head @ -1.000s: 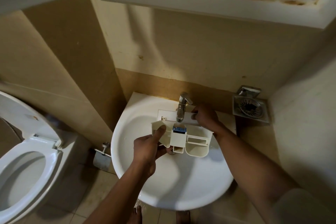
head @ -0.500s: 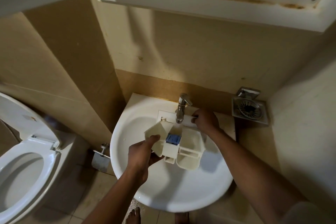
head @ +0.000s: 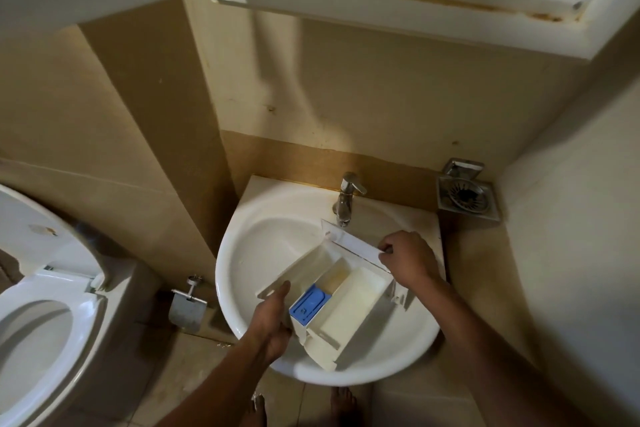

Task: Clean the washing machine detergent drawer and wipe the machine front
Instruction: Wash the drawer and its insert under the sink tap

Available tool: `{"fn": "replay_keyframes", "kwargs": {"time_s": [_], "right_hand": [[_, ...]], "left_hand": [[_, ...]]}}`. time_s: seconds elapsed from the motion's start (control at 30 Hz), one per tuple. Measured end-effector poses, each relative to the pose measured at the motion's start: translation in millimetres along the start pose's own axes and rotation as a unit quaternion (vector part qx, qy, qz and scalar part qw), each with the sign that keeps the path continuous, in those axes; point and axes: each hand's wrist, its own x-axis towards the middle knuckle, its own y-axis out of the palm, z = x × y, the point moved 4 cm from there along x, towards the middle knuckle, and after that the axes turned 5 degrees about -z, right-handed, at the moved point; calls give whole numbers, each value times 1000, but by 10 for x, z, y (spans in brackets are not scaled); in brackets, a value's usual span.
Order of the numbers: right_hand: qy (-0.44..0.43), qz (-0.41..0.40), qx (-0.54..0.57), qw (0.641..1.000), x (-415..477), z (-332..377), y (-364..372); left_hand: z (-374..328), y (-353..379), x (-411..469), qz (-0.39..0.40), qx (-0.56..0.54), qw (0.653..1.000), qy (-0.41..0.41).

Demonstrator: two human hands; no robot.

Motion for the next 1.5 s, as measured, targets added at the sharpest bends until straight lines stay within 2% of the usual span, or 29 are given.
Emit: {"fn": "replay_keyframes", "kwargs": {"time_s": [0.17,0.23,0.47,0.63,0.8,0.9,1.03,1.1,1.23,1.33,1.5], "right_hand": [[10,-61,-19,998,-190,136,-248],[19,-80,-36,996,-266,207,-347],[77,-151,-117,979,-471,417,-746],[54,-196,-159,966,-712,856,-823],[15,-215,-84,973,-846,1004,-684],[12,-204,-40,978,-872,955,-622],[42,-197,171,964,-956,809,-541],[76,-202,216,952,-976,726,-521],[157,-153,192,957,-905,567,-480],[183,-135,174,958,-871,490,-464],[124,-197,147,961,-916,499,-470]], "left_hand": [[221,76,13,51,14,991,-126],[248,127,3,59,44,987,-146],[40,479,50,106,189,974,-68],[-51,791,-39,182,178,966,-53],[-35,757,61,160,133,977,-51],[7,745,94,174,139,973,-61],[21,760,153,186,129,973,-53],[3,768,202,183,130,973,-52],[-57,805,213,189,159,969,-29],[-111,823,216,194,169,966,-12],[-158,869,228,193,270,943,24]]}}
